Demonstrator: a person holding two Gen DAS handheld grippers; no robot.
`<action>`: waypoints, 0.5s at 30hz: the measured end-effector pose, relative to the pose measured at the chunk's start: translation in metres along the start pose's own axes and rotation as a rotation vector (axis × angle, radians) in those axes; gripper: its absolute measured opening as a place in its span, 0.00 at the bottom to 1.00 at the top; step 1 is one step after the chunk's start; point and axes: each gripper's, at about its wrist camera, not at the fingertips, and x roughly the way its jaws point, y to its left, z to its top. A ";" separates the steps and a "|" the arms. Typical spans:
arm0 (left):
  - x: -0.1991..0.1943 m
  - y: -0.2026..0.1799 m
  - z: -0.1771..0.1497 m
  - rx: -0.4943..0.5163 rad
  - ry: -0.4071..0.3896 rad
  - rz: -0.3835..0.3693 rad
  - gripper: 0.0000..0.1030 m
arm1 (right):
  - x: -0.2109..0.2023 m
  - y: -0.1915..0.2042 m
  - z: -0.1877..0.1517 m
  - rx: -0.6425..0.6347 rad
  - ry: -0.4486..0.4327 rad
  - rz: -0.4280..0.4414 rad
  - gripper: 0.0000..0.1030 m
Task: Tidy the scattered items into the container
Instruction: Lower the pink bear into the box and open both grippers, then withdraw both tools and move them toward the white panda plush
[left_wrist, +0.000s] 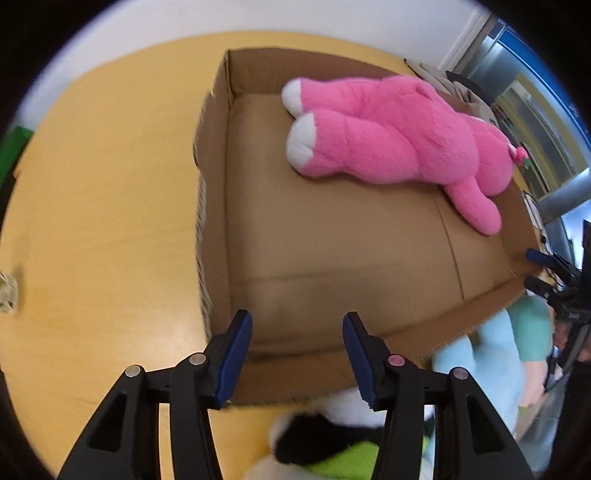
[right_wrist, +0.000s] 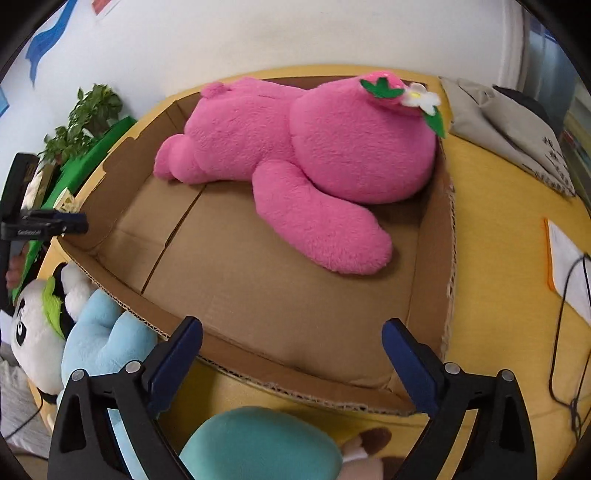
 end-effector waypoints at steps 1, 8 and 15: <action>0.000 -0.002 -0.004 0.012 -0.015 0.007 0.48 | -0.002 0.000 -0.001 0.008 0.003 -0.003 0.96; -0.009 -0.004 -0.020 -0.011 -0.045 0.017 0.48 | -0.014 0.003 -0.018 0.029 -0.017 -0.001 0.96; -0.046 -0.018 -0.036 -0.039 -0.155 0.104 0.49 | -0.080 0.017 -0.045 0.092 -0.220 0.004 0.99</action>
